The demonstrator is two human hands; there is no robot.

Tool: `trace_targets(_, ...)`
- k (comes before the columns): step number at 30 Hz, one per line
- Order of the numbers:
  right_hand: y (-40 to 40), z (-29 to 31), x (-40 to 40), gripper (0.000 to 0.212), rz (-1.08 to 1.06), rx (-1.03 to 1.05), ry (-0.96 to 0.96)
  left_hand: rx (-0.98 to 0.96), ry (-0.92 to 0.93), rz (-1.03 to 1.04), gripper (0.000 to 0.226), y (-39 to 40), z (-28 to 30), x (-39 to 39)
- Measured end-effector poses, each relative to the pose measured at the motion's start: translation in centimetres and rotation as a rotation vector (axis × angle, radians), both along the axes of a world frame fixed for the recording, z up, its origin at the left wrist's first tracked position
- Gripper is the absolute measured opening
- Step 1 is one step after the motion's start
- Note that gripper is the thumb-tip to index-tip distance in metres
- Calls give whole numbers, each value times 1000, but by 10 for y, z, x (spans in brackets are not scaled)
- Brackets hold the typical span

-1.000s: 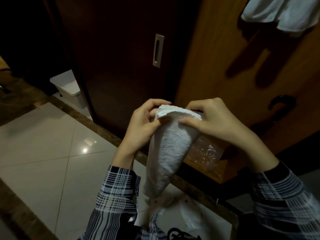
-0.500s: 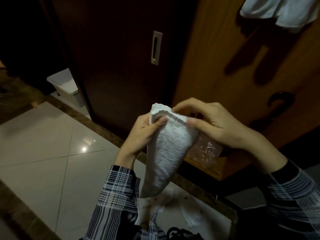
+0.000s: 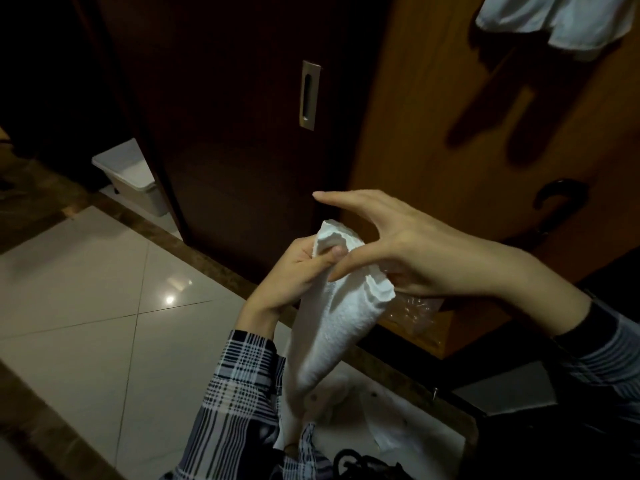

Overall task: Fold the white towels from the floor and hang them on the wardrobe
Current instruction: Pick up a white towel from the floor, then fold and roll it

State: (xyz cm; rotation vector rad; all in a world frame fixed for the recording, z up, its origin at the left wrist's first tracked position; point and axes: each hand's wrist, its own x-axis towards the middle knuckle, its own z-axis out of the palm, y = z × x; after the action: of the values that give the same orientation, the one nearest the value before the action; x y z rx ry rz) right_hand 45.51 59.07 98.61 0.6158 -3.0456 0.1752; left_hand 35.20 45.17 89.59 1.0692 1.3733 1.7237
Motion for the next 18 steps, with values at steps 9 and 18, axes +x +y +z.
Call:
trace_targets(9,7,-2,-4,33,-60,128,117,13,5,53,30,4,-7,-2)
trace_targets(18,16,-18,-11,54,-352,-45,195,-4,-57,44,57,12,-4,10)
